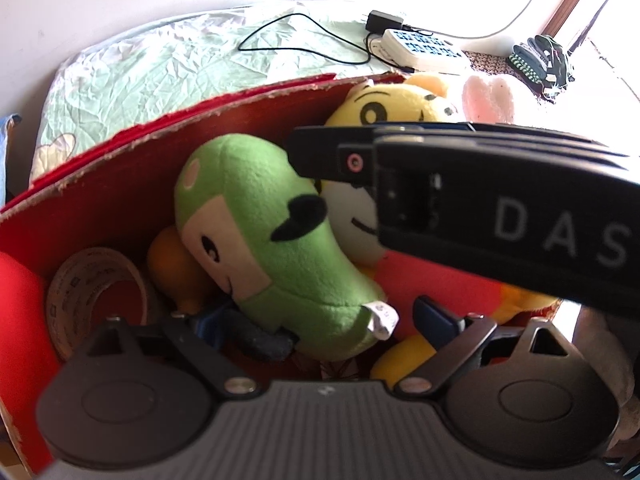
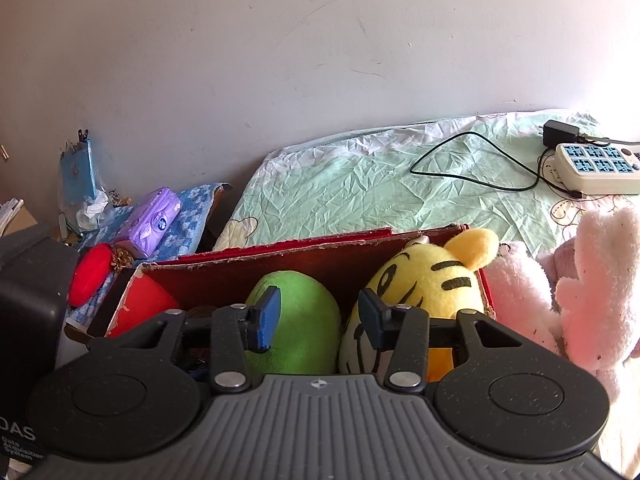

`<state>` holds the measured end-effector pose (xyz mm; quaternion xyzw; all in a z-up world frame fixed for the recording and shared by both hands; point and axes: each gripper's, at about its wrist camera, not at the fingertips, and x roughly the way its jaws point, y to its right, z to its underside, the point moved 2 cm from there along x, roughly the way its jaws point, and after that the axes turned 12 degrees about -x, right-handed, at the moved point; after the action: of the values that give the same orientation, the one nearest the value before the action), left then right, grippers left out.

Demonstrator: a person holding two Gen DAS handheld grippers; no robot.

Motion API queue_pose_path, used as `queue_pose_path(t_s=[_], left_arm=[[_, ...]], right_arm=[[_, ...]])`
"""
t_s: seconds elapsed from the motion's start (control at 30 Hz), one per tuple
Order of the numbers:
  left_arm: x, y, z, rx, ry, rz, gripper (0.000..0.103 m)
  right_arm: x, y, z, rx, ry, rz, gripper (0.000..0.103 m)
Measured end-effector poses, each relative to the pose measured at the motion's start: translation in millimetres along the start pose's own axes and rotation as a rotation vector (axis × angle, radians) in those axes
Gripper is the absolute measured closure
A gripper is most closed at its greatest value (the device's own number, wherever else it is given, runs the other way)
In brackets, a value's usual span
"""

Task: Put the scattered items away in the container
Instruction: 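Press the green plush down into the box and open the right tool, then move the right tool out of the box toward the pink plushes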

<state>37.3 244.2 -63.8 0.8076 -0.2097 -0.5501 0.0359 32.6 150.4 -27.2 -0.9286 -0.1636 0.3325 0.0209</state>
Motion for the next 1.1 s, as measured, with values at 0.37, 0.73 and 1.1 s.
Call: queue_pose_path(t_s=[0.37, 0.73, 1.1], left_arm=[[-23.7, -6.1, -1.8, 0.095, 0.085, 0.013, 0.007], [-19.0, -16.3, -20.2, 0.04, 0.065, 0.088, 0.002], [-22.4, -12.9, -9.7, 0.063, 0.06, -0.012, 0.001]], right_arm=[[-18.2, 25.4, 8.1, 0.039, -0.004, -0.03, 0.076], [-34.9, 36.5, 16.7, 0.05, 0.024, -0.08, 0.083], [-37.0, 26.8, 16.2, -0.013, 0.027, -0.061, 0.081]])
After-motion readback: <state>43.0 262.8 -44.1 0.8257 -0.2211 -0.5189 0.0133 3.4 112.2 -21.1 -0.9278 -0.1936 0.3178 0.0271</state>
